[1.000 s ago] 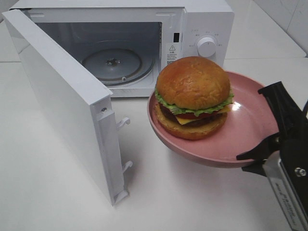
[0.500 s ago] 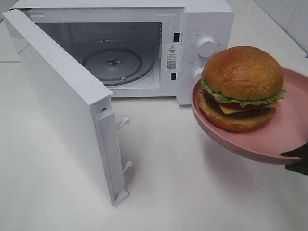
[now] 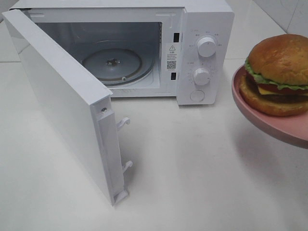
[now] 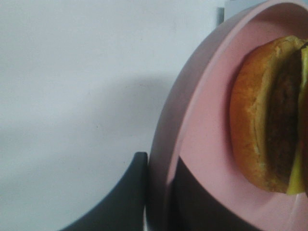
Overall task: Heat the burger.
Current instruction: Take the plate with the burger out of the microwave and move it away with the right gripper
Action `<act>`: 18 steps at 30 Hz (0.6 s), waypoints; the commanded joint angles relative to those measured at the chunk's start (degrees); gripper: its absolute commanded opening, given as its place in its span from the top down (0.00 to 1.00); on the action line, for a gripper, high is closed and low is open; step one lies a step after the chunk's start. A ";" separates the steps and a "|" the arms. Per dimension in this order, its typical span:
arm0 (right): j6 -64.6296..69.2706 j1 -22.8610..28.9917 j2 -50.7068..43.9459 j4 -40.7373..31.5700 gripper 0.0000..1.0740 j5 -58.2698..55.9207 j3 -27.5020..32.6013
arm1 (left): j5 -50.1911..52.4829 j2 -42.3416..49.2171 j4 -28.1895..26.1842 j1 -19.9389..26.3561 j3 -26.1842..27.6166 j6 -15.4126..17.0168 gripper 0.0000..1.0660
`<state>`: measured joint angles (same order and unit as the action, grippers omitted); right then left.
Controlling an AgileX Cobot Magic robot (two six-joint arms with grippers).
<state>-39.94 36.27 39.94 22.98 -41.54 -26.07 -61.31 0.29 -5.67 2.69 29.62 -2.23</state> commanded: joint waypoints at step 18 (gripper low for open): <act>23.89 -0.29 -0.69 13.98 1.00 -5.27 4.47 | -0.11 0.97 -0.23 0.29 -0.06 0.11 0.06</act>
<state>-17.42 36.27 39.82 32.95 -48.59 -21.31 -61.31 0.29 -5.67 2.69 29.62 -2.23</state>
